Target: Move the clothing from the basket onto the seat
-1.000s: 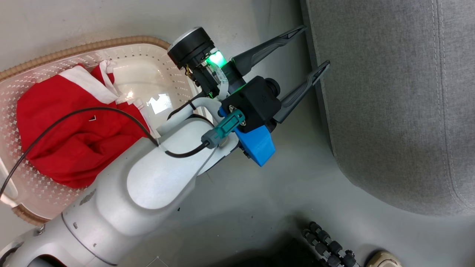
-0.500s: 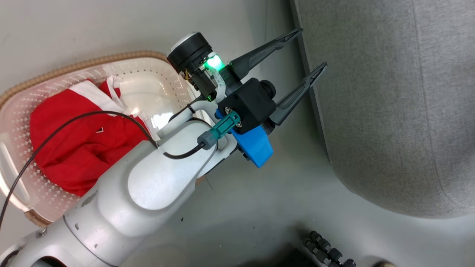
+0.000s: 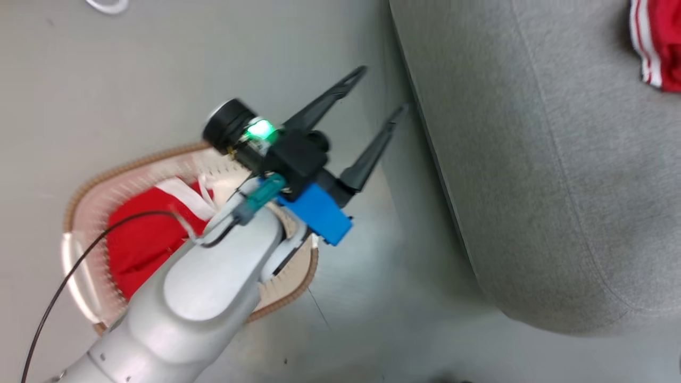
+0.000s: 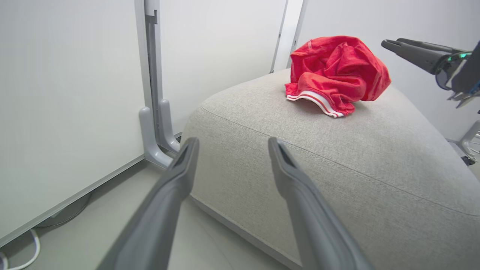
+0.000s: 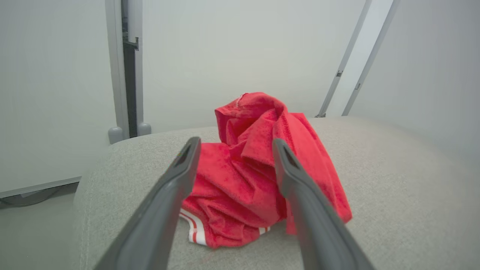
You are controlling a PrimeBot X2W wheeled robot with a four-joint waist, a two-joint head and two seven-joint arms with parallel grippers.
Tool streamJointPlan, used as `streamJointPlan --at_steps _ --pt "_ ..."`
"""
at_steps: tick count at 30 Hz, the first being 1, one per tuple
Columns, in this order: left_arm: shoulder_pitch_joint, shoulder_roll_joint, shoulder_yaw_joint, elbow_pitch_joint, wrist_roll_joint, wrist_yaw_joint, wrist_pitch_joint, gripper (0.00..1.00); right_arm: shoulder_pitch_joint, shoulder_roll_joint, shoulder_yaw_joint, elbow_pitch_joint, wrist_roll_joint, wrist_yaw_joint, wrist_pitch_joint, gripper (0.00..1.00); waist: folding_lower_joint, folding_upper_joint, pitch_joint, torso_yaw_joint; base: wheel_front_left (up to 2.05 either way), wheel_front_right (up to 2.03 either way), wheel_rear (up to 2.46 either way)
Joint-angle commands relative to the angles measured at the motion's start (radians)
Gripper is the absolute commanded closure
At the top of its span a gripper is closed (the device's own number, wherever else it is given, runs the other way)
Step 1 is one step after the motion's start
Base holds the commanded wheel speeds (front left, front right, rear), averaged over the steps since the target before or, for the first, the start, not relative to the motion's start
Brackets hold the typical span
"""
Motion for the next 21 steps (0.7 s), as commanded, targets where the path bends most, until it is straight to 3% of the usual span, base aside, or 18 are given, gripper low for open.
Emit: streamJointPlan --at_steps 1,10,21 --pt "0.026 0.009 0.017 -0.004 -0.006 0.012 -0.008 0.0 0.024 0.006 0.023 -0.016 0.004 -0.001 -0.001 0.0 0.0 0.0 -0.072 0.03 0.0 0.0 0.0" --pt "0.198 0.046 0.245 -0.107 0.006 0.071 -0.007 0.0 0.089 0.032 0.206 -0.133 -0.001 -0.001 -0.001 0.0 0.0 0.0 -0.213 0.109 0.0 0.0 0.0" --pt "0.438 0.012 0.518 -0.172 0.066 0.06 -0.007 0.0 0.179 0.064 0.379 -0.161 -0.009 -0.001 -0.001 0.0 0.0 0.0 -0.362 0.222 0.0 0.0 0.0"
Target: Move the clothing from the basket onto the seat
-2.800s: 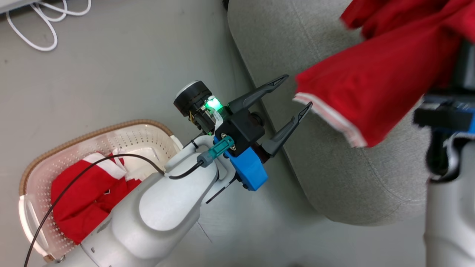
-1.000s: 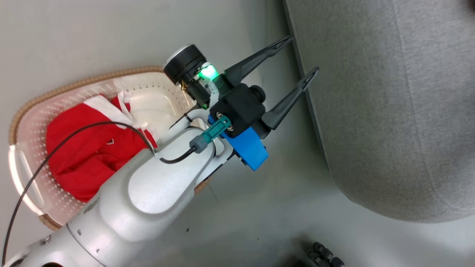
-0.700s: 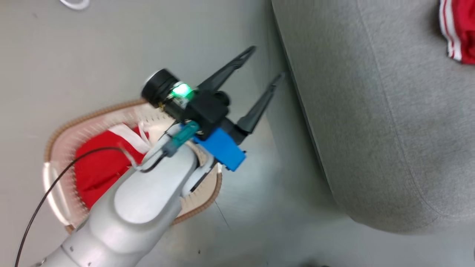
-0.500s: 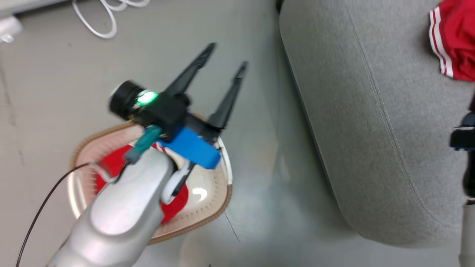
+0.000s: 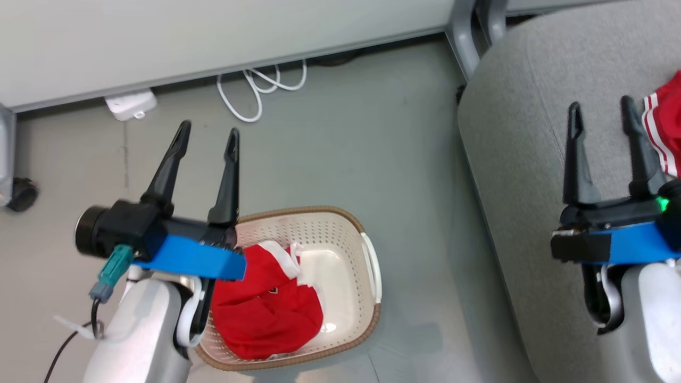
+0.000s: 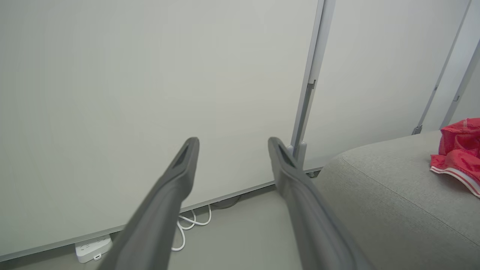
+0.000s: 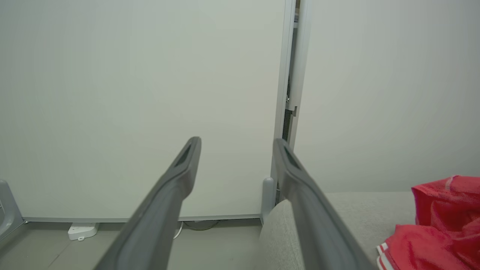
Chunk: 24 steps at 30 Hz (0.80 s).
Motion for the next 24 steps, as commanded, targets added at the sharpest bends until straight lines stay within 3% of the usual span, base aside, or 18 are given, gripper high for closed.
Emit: streamJointPlan --at_steps 1,12,24 --pt "0.033 -0.003 0.025 -0.006 0.011 -0.008 -0.003 0.0 0.032 0.006 0.01 0.0 0.0 -0.001 -0.001 0.0 0.0002 0.0 -0.054 0.049 0.0 0.0 0.0" --pt "0.211 -0.078 0.195 -0.007 0.082 -0.085 -0.003 0.0 0.167 0.048 0.078 0.005 0.017 -0.001 -0.001 0.0 0.0002 0.0 -0.155 0.104 0.0 0.0 0.0" --pt "0.325 -0.12 0.282 0.013 0.125 -0.143 -0.003 0.0 0.282 0.08 0.078 0.046 0.027 -0.001 -0.001 0.0 0.0002 0.0 -0.224 0.12 0.0 0.0 0.0"
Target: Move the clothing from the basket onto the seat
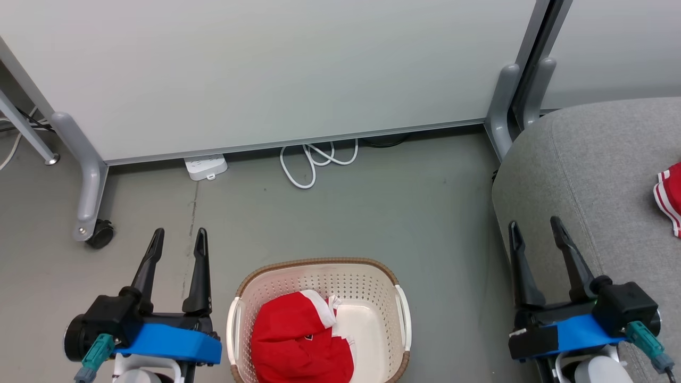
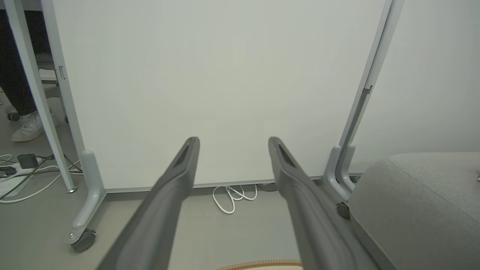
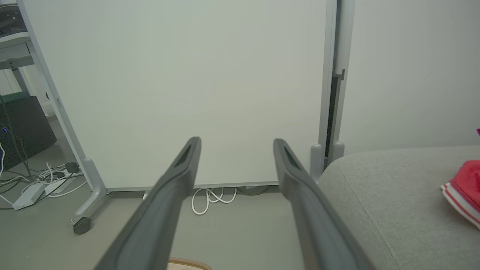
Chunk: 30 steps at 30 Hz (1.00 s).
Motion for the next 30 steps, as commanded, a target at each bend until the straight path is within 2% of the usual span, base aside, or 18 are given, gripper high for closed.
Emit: streamJointPlan --at_steps 1,21,30 --pt "0.017 0.001 0.013 0.005 0.006 -0.006 -0.003 0.0 0.021 0.007 0.0 0.007 0.006 -0.001 -0.001 0.0 0.0002 0.0 -0.004 0.002 0.0 0.0 0.0" --pt "0.036 -0.005 0.037 0.03 0.005 -0.024 -0.003 0.0 0.046 0.023 0.002 0.027 0.006 -0.001 -0.001 0.0 0.0002 0.0 -0.016 0.004 0.0 0.0 0.0" --pt "-0.037 -0.005 -0.01 0.075 0.053 -0.035 -0.003 0.0 0.015 0.024 0.0 0.021 0.008 -0.001 -0.001 0.0 0.0002 0.0 0.015 -0.001 0.0 0.0 0.0"
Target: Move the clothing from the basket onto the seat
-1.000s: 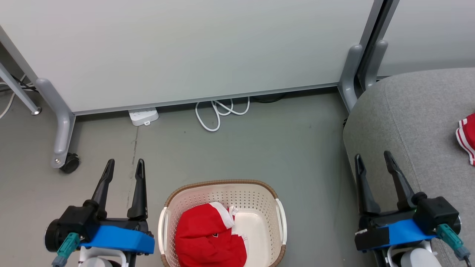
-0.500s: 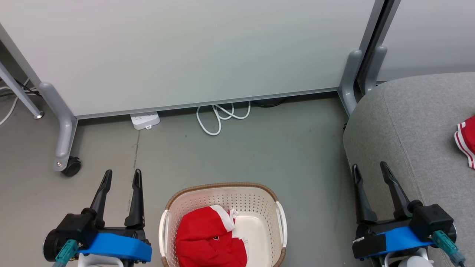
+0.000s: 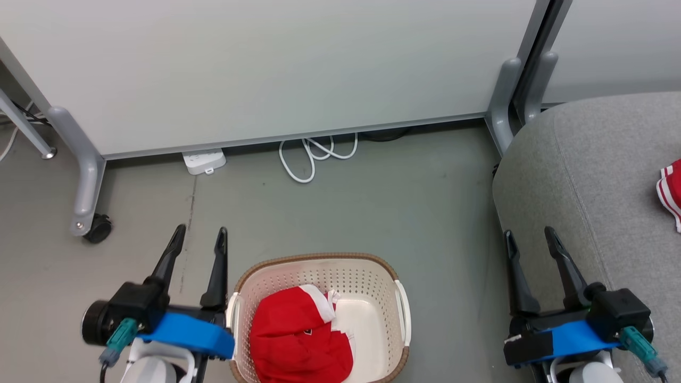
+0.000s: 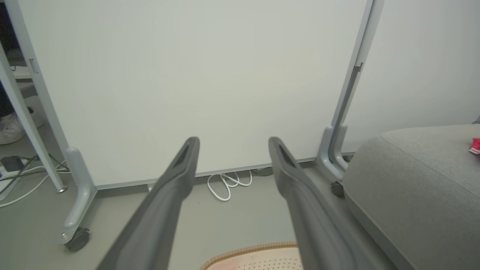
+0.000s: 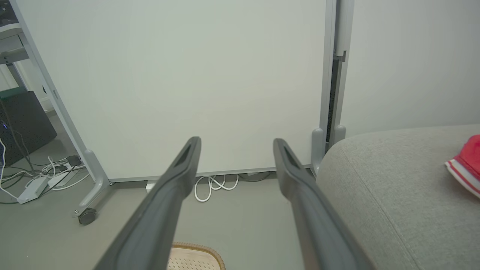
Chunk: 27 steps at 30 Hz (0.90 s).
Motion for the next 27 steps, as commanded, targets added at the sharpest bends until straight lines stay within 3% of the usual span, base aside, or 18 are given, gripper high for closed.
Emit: streamJointPlan --at_steps 1,8,27 --pt "-0.023 0.004 -0.007 0.009 0.007 -0.006 -0.003 0.0 -0.019 0.003 0.001 -0.005 0.005 -0.001 -0.001 0.0 0.0 0.0 0.011 -0.004 0.0 0.0 0.0" --pt "-0.17 0.031 -0.102 0.114 0.033 -0.012 -0.003 0.0 -0.075 0.002 -0.01 -0.03 0.0 -0.001 -0.001 0.0 0.0 0.0 0.101 -0.032 0.0 0.0 0.0" --pt "-0.563 0.149 -0.568 0.523 -0.032 -0.011 -0.003 0.0 -0.291 -0.013 -0.035 -0.106 -0.007 -0.001 0.0 0.0 0.0 0.0 0.426 -0.139 0.0 0.0 0.0"
